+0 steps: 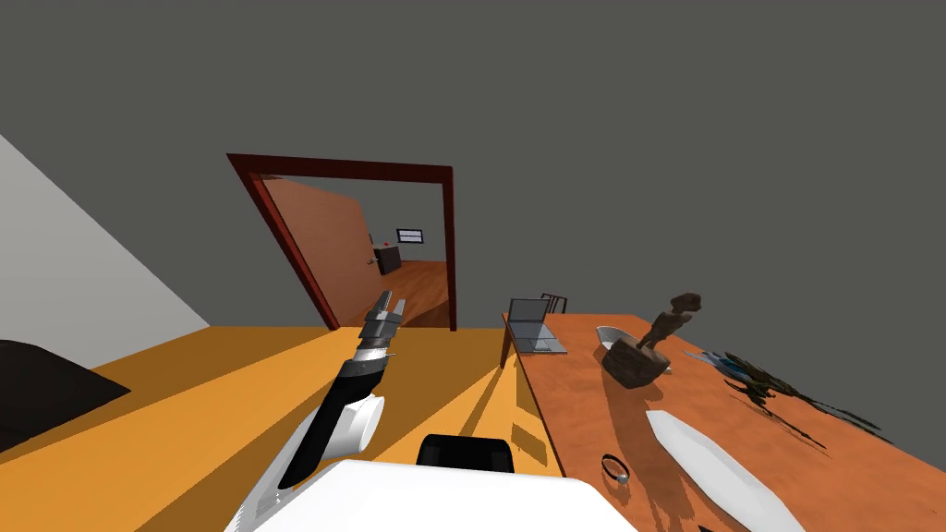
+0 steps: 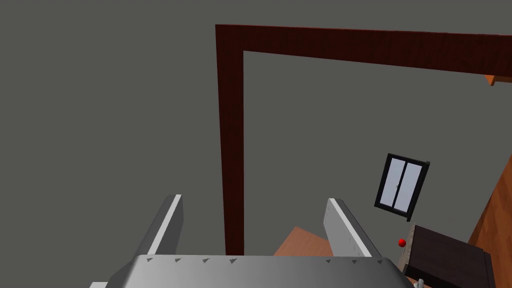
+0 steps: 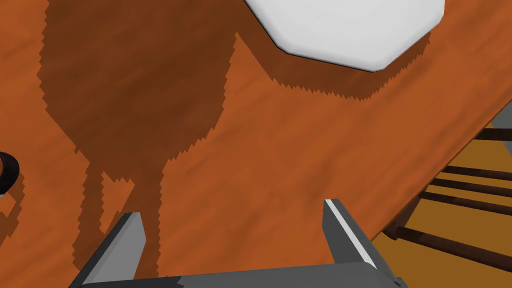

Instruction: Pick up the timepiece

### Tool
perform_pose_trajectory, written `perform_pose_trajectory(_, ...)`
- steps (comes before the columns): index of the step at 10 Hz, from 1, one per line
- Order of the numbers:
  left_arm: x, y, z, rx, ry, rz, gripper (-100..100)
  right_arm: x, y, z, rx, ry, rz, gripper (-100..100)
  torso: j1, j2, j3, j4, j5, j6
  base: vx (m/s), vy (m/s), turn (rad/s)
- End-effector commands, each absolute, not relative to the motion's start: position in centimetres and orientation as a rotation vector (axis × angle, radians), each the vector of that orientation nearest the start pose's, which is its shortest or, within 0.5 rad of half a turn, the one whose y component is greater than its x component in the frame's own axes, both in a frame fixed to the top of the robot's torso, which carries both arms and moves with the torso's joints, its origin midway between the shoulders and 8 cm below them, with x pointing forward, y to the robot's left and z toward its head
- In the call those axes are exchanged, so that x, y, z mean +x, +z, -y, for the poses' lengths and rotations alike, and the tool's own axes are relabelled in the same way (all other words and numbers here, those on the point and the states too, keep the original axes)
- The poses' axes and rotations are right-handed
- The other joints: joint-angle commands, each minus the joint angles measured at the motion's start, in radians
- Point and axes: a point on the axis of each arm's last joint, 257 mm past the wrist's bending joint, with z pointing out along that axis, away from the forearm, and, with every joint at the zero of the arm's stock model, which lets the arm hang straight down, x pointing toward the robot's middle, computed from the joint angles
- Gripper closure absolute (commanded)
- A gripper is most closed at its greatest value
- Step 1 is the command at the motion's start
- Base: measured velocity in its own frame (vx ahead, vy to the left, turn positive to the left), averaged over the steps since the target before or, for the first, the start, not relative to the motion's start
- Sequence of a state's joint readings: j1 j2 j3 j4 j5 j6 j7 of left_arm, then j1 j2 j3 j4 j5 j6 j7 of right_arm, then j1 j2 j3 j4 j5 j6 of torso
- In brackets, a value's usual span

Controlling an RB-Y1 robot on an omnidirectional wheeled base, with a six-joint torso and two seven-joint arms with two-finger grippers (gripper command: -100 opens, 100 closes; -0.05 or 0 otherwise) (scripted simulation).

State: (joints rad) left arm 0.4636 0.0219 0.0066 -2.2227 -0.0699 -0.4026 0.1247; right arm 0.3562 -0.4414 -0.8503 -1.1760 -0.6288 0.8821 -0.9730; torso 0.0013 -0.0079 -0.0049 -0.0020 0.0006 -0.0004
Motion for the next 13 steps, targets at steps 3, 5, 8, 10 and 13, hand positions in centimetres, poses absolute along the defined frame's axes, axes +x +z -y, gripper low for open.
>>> perform_pose_trajectory(3, 37.4, -0.9, -27.5, -0.752, -1.344, -0.717, 0, 7.8, -48.1, 64.7, -3.093, -0.51, -1.068, -100, -0.002, 0.001, 0.0, 0.0, 0.0, 0.0, 0.132, 0.003, -0.02)
perform_pose_trajectory(5, 37.4, -0.9, -27.5, -0.752, -1.345, -0.717, 0, 7.5, -48.8, 63.5, -3.0, -0.46, -1.158, -100, -0.002, 0.002, 0.001, 0.0, 0.0, 0.0, 0.109, 0.001, -0.024)
perform_pose_trajectory(8, 37.4, -0.9, -27.5, -0.752, -1.344, -0.717, 0, 7.0, -49.4, 61.8, -2.897, -0.392, -1.241, -100, -0.001, 0.001, 0.001, 0.0, 0.0, 0.0, 0.112, 0.005, -0.02)
perform_pose_trajectory(10, 37.4, -0.9, -27.5, -0.752, -1.344, -0.717, 0, 6.8, -49.7, 60.7, -2.821, -0.35, -1.3, -100, -0.002, 0.001, 0.001, 0.0, 0.0, 0.0, 0.106, -0.002, -0.025)
perform_pose_trajectory(13, 37.4, -0.9, -27.5, -0.752, -1.344, -0.717, 0, 6.2, -50.5, 57.9, -2.644, -0.239, -1.424, -100, -0.003, 0.002, 0.001, 0.0, -0.001, 0.0, 0.112, -0.013, -0.047)
